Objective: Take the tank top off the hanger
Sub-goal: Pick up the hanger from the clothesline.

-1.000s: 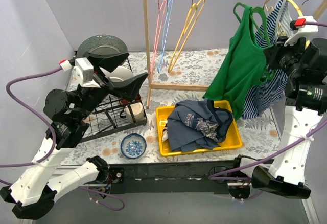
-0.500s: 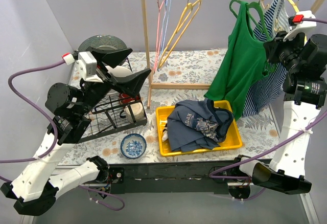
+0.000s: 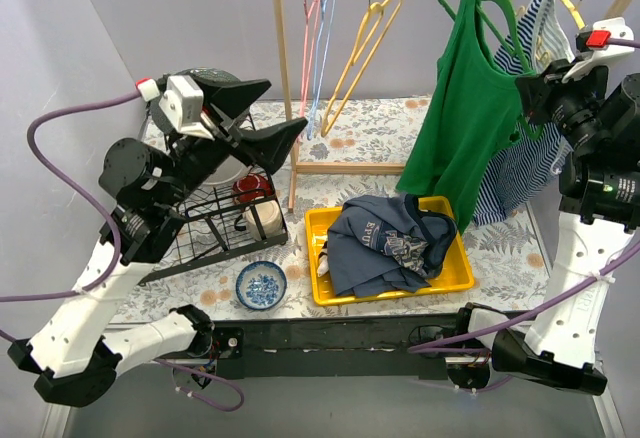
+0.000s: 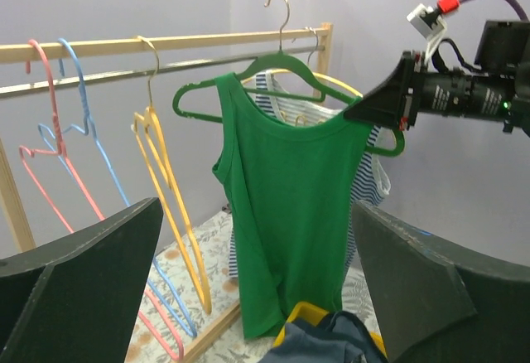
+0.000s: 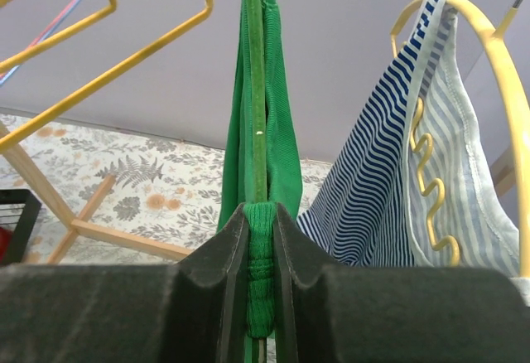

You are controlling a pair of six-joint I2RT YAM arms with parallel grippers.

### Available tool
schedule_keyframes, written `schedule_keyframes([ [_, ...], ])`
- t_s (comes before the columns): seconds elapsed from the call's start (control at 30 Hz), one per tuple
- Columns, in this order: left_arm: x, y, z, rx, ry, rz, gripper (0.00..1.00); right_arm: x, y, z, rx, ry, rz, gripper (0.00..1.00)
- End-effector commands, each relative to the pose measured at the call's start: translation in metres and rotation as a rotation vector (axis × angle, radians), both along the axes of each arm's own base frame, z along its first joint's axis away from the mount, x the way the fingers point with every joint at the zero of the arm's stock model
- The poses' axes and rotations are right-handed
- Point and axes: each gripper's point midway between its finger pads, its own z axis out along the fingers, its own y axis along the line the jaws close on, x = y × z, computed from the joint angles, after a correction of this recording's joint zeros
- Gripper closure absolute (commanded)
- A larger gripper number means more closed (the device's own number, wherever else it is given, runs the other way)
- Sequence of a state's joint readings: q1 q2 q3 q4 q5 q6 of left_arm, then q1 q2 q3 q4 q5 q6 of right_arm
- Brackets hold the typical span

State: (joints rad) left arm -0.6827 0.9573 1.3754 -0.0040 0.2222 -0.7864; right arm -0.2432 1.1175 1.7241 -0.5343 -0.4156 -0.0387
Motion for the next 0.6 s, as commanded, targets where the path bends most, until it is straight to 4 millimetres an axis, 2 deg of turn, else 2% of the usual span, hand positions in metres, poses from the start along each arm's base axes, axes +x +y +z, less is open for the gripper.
schedule_keyframes([
  [0.0,0.009,0.004,0.029,-0.055,0.034,0.038,0.03,-0.03,0.017,0.052,-0.023,-0.176,0.059,0.99],
  [0.03,0.012,0.003,0.035,-0.075,0.057,0.037,0.03,-0.033,0.018,0.054,-0.024,-0.176,0.063,0.99],
  [0.07,0.025,-0.007,0.031,-0.065,0.087,0.037,0.04,-0.035,0.02,0.052,-0.021,-0.162,0.071,0.99],
  [0.1,0.027,-0.012,0.031,-0.053,0.101,0.021,0.05,-0.039,0.021,0.05,-0.017,-0.15,0.072,0.99],
  [0.13,0.02,-0.012,0.05,-0.08,0.085,-0.006,0.06,-0.041,0.023,0.05,-0.006,-0.144,0.076,0.99],
  [0.17,0.031,-0.025,0.044,-0.066,0.11,-0.022,0.07,-0.044,0.025,0.049,0.008,-0.138,0.086,0.99],
  [0.27,0.025,-0.038,0.065,-0.096,0.091,-0.114,0.09,-0.053,0.031,0.043,0.027,-0.112,0.107,0.99],
  [0.3,0.033,-0.05,0.063,-0.093,0.098,-0.141,0.11,-0.058,0.034,0.042,0.034,-0.108,0.113,0.99],
  [0.33,0.022,-0.055,0.073,-0.095,0.068,-0.198,0.11,-0.06,0.036,0.038,0.043,-0.094,0.124,0.99],
  [0.43,0.018,-0.072,0.08,-0.118,0.056,-0.31,0.13,-0.073,0.048,0.037,0.046,-0.112,0.184,0.99],
  [0.57,0.023,-0.092,0.082,-0.158,0.062,-0.384,0.16,-0.085,0.056,0.036,0.045,-0.127,0.218,0.99],
])
